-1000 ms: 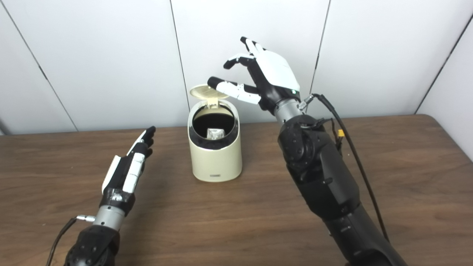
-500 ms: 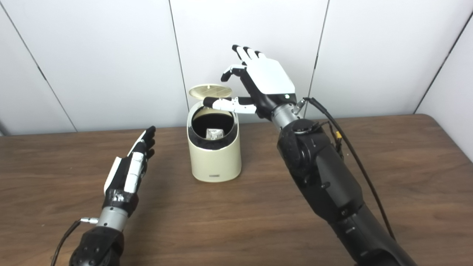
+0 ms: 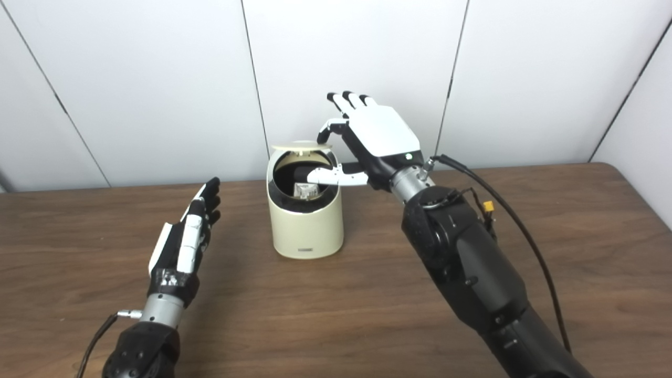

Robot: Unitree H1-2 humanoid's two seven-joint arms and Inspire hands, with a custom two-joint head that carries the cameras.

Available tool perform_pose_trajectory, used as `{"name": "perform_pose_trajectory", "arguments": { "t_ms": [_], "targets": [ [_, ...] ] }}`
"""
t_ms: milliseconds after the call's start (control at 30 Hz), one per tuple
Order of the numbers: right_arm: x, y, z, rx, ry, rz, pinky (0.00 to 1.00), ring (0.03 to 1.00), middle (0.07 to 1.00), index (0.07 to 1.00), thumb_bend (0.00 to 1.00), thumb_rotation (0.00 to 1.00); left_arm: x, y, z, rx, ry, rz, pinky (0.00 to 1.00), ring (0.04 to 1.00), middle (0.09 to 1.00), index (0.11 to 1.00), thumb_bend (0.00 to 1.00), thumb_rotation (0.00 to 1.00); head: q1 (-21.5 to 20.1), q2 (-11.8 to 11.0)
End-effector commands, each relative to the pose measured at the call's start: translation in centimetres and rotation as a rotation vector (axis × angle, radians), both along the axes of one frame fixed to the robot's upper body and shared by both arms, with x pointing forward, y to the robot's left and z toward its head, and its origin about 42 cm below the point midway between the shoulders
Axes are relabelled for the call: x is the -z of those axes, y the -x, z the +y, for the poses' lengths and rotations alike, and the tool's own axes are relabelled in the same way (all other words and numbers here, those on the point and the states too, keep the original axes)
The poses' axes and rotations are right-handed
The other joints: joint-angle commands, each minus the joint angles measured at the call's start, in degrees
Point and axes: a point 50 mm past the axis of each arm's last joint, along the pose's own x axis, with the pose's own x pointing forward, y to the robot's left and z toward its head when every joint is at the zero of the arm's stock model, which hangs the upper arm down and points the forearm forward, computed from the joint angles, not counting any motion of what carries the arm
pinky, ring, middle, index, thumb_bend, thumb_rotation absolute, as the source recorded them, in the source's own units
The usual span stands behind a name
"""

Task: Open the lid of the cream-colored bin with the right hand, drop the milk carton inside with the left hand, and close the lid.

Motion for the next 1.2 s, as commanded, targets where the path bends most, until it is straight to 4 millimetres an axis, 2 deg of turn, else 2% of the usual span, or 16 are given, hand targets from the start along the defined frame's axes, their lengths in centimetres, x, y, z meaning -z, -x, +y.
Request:
{"name": "perform_pose_trajectory", "arguments": {
  "t_ms": [0,300,633,900,1167],
  "targets": [
    [-1.7,0.5,0.4,-0.033,0.002,-0.073,1.00,1.000,0.980,0.649,0.60,0.98,-1.8,-0.2,-0.5,0.007,-0.001,-0.082,1.00,1.000,1.000,1.000,0.74,1.00,0.01,0.16],
    [-0.5,1.4,0.9,-0.057,0.033,-0.057,1.00,1.000,0.986,0.634,0.59,1.00,-1.9,-0.4,-0.6,0.008,-0.007,-0.087,1.00,1.000,1.000,1.000,0.72,1.00,0.13,0.56],
    [1.2,2.2,2.2,-0.096,0.060,-0.002,1.00,1.000,0.993,0.663,0.57,0.92,-2.1,-0.5,-0.9,0.005,-0.016,-0.091,1.00,1.000,1.000,1.000,0.75,1.00,0.77,0.91],
    [2.1,2.2,2.4,-0.105,0.076,0.029,1.00,1.000,0.997,0.668,0.57,0.95,-2.2,-0.4,-1.1,0.003,-0.012,-0.085,1.00,1.000,1.000,0.997,0.75,1.00,1.21,1.18],
    [2.8,2.6,2.4,-0.108,0.090,0.025,1.00,1.000,0.993,0.661,0.56,0.91,-2.2,-0.3,-1.4,0.003,-0.008,-0.088,1.00,1.000,1.000,0.993,0.73,1.00,1.71,1.59]
  ]
}}
